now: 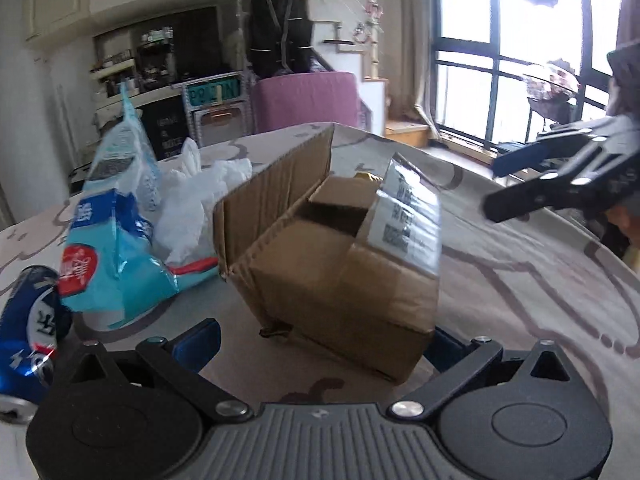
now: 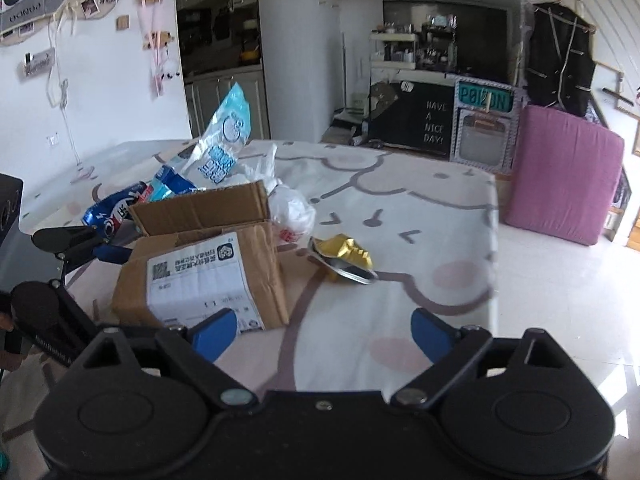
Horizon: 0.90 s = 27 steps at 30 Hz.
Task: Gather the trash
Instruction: 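Move both tools toward the cardboard box and gold wrapper on the table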
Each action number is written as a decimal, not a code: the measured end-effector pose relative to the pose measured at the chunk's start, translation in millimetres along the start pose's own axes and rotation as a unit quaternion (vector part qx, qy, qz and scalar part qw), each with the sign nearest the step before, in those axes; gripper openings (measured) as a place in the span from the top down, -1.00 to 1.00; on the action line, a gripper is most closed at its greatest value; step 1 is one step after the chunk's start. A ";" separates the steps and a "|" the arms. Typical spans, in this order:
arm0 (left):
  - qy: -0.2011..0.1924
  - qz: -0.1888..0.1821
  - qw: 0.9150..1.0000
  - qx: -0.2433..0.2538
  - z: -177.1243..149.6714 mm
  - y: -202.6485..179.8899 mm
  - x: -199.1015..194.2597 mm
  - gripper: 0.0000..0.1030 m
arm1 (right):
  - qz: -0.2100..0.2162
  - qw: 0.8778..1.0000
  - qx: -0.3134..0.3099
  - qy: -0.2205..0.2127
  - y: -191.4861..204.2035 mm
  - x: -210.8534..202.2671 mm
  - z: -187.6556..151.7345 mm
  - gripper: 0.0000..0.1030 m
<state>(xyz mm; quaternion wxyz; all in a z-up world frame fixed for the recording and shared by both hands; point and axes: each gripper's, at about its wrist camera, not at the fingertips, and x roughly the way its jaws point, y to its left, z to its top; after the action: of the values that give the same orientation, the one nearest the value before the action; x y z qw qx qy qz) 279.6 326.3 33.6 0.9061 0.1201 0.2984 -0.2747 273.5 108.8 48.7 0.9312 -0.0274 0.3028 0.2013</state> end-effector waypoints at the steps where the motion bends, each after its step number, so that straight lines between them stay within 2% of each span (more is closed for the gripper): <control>1: -0.001 -0.005 1.000 0.006 -0.3 0.9 2.1 -1.00 | 0.002 1.000 0.001 0.004 1.1 7.0 0.8 -0.80; 5: 0.002 -0.013 0.999 0.047 2.3 -2.0 12.3 -1.00 | 0.007 1.000 0.006 0.011 1.8 25.9 -1.6 -0.74; 9: -0.013 -0.024 0.998 0.059 7.6 -0.2 17.6 -1.00 | 0.010 1.000 -0.004 0.010 -0.3 34.8 -2.9 -0.49; 13: -0.037 -0.040 0.998 0.032 10.2 -3.3 17.9 -1.00 | 0.013 1.000 0.007 0.006 -8.8 40.0 1.0 -0.40; 14: -0.044 -0.048 0.998 0.024 10.0 -6.2 16.3 -1.00 | 0.014 1.000 0.012 0.004 -11.2 40.7 1.7 -0.32; 17: -0.064 -0.057 0.996 -0.017 6.8 -8.8 10.9 -0.95 | 0.022 1.000 0.020 0.003 -16.5 43.9 3.4 -0.26; 19: -0.074 -0.043 0.996 -0.039 4.6 -14.5 4.9 -0.83 | 0.027 0.999 0.019 0.002 -17.2 44.5 2.9 -0.22; 23: -0.085 -0.007 0.992 -0.090 0.5 -26.1 -5.6 -0.81 | 0.044 0.999 0.009 -0.003 -12.9 43.4 3.3 -0.14; 25: -0.087 0.020 0.992 -0.091 -2.2 -37.7 -11.3 -0.81 | 0.050 0.999 -0.001 -0.002 -7.0 44.2 4.1 -0.13; 27: -0.100 0.056 0.991 -0.067 -1.5 -50.8 -18.6 -0.84 | 0.052 0.999 -0.012 -0.002 -1.4 45.3 4.7 -0.12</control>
<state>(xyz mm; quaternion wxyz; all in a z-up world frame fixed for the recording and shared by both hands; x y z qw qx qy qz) 237.5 293.2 40.9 0.9515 0.0474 0.2166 -0.2134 309.9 124.6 26.4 0.9196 -0.0227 0.2997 0.2532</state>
